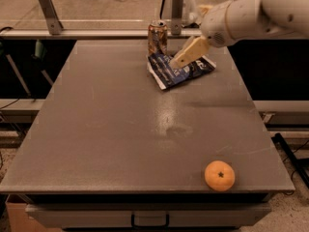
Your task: Move blue chip bag near orange can
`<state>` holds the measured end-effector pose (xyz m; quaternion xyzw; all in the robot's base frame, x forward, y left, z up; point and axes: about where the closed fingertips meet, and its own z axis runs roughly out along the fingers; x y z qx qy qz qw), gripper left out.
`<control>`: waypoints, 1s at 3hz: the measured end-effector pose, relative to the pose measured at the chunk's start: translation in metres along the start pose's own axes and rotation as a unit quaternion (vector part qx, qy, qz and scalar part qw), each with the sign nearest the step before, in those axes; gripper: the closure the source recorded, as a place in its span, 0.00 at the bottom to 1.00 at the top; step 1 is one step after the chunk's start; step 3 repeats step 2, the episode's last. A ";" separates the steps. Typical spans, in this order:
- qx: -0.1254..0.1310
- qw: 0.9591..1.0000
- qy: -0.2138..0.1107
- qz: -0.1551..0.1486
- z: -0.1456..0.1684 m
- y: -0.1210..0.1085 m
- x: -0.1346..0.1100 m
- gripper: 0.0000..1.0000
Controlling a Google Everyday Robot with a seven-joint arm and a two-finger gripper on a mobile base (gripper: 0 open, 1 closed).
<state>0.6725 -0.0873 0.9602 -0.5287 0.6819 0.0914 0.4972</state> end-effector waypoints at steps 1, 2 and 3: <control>0.027 0.999 0.002 -0.018 -0.089 0.005 -0.038 0.00; 0.027 0.999 0.003 -0.023 -0.095 0.008 -0.044 0.00; 0.027 0.999 0.003 -0.023 -0.095 0.008 -0.044 0.00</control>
Offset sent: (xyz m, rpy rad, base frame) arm -0.0530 -0.0290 0.0644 -0.0198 -0.0509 -0.0230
